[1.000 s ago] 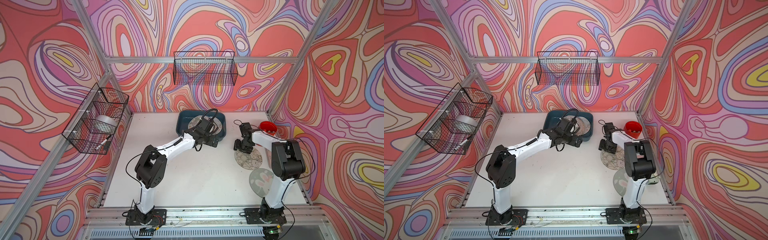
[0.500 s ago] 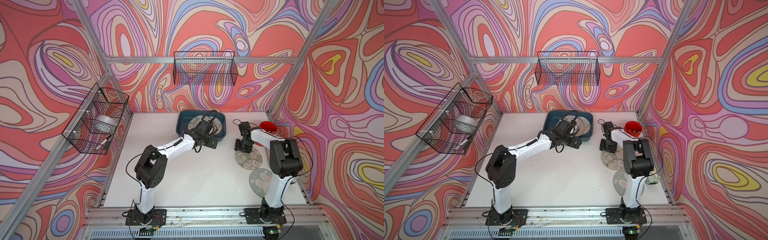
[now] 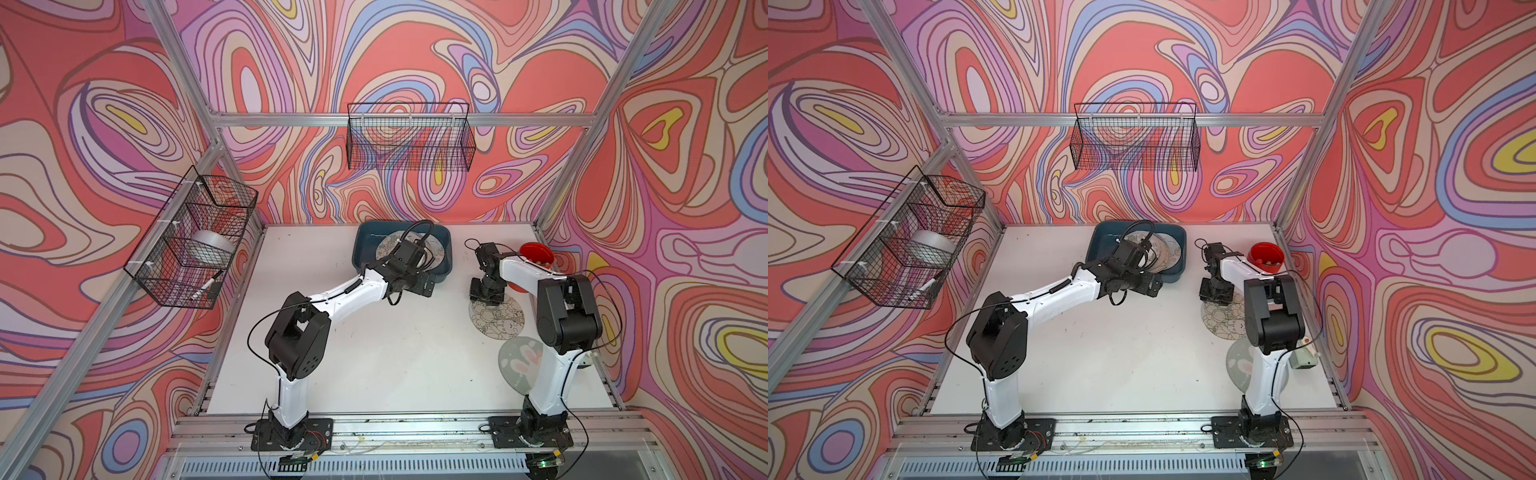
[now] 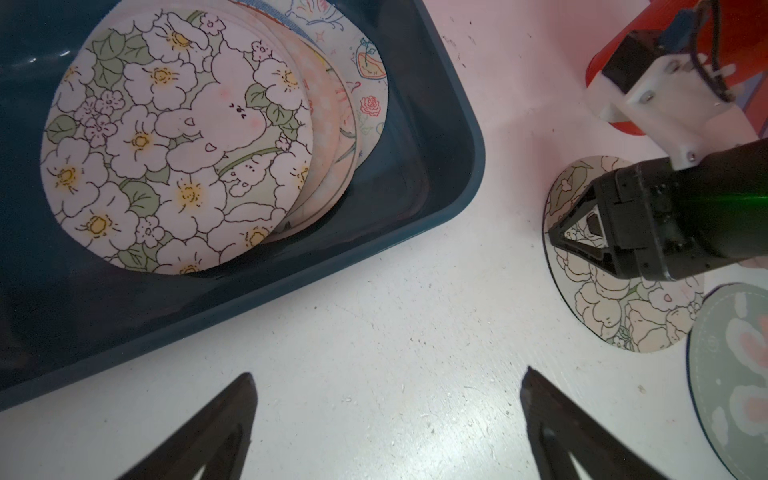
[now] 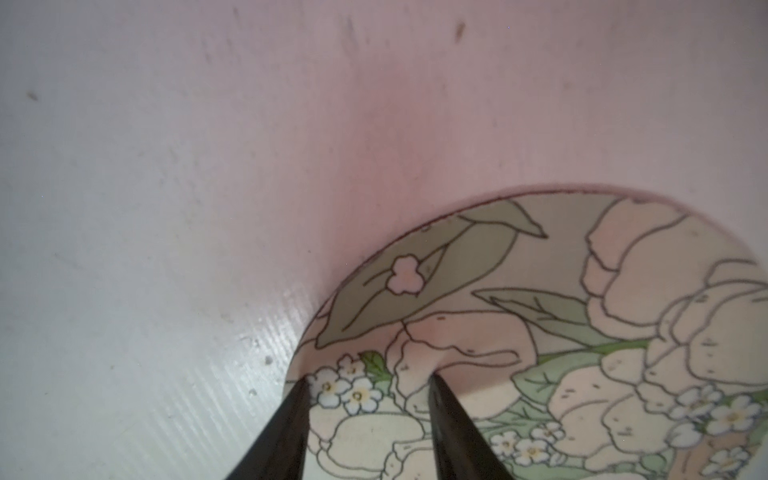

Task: Put the coasters into the storage box
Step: Pick up the coaster from the center of the board.

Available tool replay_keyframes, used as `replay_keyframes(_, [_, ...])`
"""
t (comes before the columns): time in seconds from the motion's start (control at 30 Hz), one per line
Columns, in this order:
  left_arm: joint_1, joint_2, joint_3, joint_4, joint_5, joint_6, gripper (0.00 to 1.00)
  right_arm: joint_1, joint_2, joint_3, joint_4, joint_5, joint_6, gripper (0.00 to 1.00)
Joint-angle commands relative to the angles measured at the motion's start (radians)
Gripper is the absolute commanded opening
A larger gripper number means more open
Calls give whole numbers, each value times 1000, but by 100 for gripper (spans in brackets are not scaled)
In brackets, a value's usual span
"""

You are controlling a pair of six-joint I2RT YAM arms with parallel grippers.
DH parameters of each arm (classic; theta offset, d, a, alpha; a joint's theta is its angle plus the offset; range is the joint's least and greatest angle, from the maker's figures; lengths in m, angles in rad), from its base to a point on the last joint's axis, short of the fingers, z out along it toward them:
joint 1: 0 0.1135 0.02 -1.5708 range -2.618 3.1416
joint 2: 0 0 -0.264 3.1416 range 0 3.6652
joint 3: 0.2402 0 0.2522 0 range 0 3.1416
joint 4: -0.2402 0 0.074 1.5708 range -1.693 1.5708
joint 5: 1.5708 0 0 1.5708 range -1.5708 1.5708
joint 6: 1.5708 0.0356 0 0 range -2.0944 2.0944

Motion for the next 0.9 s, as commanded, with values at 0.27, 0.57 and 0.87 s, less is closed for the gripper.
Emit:
replay_keyframes(0.27, [2, -40, -24, 22, -7, 13, 100, 31, 96, -40, -7, 12, 11, 56])
replay_keyframes(0.57, [2, -33, -21, 24, 5, 6, 100, 35, 29, -78, 86, -86, -5, 65])
replay_keyframes(0.87, [2, -40, -28, 18, -2, 8, 100, 34, 93, -41, 21, -34, -3, 65])
